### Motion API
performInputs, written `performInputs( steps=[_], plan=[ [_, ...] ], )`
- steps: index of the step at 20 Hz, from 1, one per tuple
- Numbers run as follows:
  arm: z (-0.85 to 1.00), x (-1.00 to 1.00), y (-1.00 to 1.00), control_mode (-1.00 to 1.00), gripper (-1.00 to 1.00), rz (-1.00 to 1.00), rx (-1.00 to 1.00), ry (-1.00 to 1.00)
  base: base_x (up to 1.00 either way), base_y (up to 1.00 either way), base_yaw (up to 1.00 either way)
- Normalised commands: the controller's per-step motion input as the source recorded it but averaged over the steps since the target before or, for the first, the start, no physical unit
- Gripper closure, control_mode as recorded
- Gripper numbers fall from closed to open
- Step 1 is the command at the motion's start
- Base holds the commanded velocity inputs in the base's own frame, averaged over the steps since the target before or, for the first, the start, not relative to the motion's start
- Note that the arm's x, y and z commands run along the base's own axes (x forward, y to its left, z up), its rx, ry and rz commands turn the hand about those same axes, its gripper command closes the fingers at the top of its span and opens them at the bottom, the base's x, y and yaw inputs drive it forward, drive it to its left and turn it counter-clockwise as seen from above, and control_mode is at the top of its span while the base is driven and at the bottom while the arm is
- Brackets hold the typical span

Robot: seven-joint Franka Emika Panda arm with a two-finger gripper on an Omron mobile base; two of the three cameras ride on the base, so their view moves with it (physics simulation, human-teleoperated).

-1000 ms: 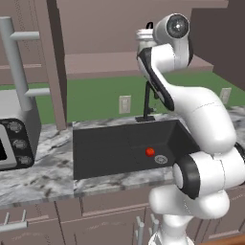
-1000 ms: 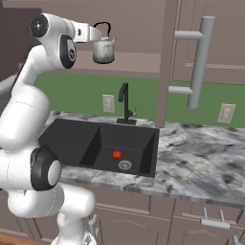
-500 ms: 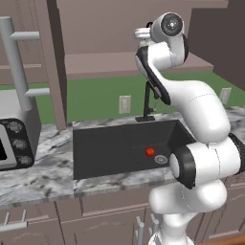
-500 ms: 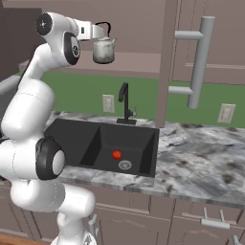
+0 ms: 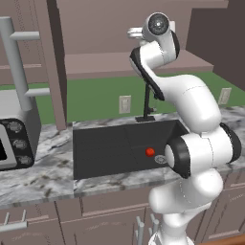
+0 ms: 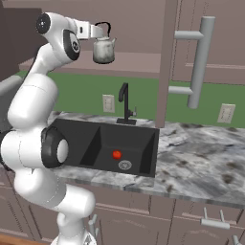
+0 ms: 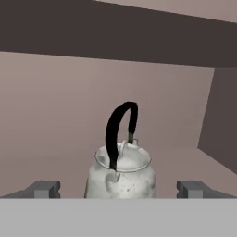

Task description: Open the cabinet, pick the kettle from the cabinet, and place it in the sink.

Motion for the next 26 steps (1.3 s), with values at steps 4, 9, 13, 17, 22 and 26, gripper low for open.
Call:
performInputs(
  steps=[4,9,13,17,22,26],
  plan=[
    [-0.06,0.32,0.03,-1.0,-1.0,-0.01,0.03,0.08,0.0,0.0,0.0],
    [-0.05,0.3,-0.01,-1.0,-1.0,0.0,0.03,0.1,0.0,0.0,0.0],
    [0.0,0.29,-0.09,-1.0,-1.0,0.0,0.0,0.06,0.0,0.0,0.0],
    [-0.01,0.25,-0.07,-1.0,-1.0,0.0,0.0,0.04,0.0,0.0,0.0],
    [-0.09,0.28,-0.01,-1.0,-1.0,0.0,0.0,0.0,0.0,0.0,0.0],
    [-0.02,0.32,-0.04,-1.0,-1.0,0.0,0.0,0.0,0.0,0.0,0.0]
  ],
)
